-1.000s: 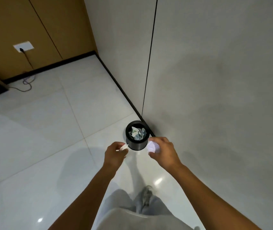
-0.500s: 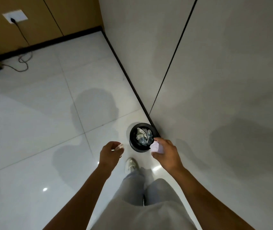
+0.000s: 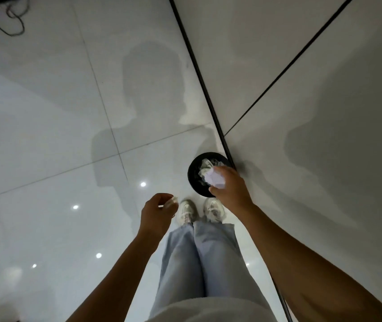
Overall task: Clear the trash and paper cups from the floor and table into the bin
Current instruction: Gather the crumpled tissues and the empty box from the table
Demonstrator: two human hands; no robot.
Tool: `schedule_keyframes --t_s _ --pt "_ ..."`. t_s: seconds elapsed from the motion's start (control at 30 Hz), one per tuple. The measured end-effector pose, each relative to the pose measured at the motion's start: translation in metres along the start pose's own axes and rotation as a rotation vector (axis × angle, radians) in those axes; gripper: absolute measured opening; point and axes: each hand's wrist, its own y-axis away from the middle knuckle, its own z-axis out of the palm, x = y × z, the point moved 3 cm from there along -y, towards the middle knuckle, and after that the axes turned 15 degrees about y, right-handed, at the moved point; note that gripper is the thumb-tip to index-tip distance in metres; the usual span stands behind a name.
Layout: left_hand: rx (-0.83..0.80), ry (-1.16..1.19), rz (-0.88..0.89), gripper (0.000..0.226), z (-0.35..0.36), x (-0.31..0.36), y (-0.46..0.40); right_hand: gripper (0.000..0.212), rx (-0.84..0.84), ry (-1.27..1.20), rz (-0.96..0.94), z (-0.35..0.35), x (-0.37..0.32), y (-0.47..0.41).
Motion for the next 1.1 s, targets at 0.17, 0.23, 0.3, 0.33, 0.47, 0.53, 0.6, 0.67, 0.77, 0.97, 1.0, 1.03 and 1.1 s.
schedule_keyframes --t_s 0.17,0.23,0.3,0.33,0.47,0.53,0.6,0.67,0.77,0.97,1.0,1.03,1.1 --pt "0.007 -0.043 -0.055 0.016 0.017 -0.020 -0.016 0.052 0.014 0.096 0.117 0.015 0.020 -0.020" --pt "0.010 -0.068 -0.074 0.014 0.027 -0.023 -0.019 0.048 0.043 0.064 0.101 0.013 0.023 -0.017" --pt "0.007 -0.069 -0.090 0.014 0.038 -0.025 -0.024 0.044 0.038 0.050 0.104 0.010 0.029 -0.014" --pt "-0.001 -0.069 -0.096 0.015 0.045 -0.026 -0.028 0.043 0.035 0.049 0.106 0.008 0.032 -0.012" --pt "-0.062 -0.099 -0.091 0.021 0.080 -0.025 -0.051 0.042 0.045 0.029 0.111 -0.001 0.041 -0.008" --pt "-0.083 -0.111 -0.084 0.023 0.100 -0.024 -0.066 0.042 0.058 0.022 0.096 -0.004 0.044 -0.007" --pt "-0.113 -0.112 -0.111 0.031 0.121 -0.024 -0.083 0.042 0.073 0.023 0.068 -0.007 0.047 -0.004" --pt "-0.163 -0.125 -0.183 0.042 0.138 -0.029 -0.100 0.041 0.084 0.014 0.056 -0.011 0.052 -0.002" --pt "-0.193 -0.249 -0.232 0.041 0.146 -0.032 -0.110 0.041 0.055 0.018 0.070 -0.017 0.058 -0.003" --pt "-0.054 -0.110 -0.098 0.027 0.093 -0.021 -0.071 0.041 -0.002 0.054 -0.014 -0.031 0.035 0.005" --pt "-0.025 -0.075 -0.079 0.028 0.079 -0.017 -0.061 0.041 -0.010 0.060 -0.046 -0.034 0.024 0.007" --pt "0.010 -0.040 -0.059 0.028 0.064 -0.012 -0.050 0.041 -0.020 0.062 -0.081 -0.036 0.011 0.010" --pt "0.076 0.035 -0.032 0.028 0.034 -0.001 -0.026 0.040 -0.052 0.073 -0.161 -0.039 -0.017 0.015"
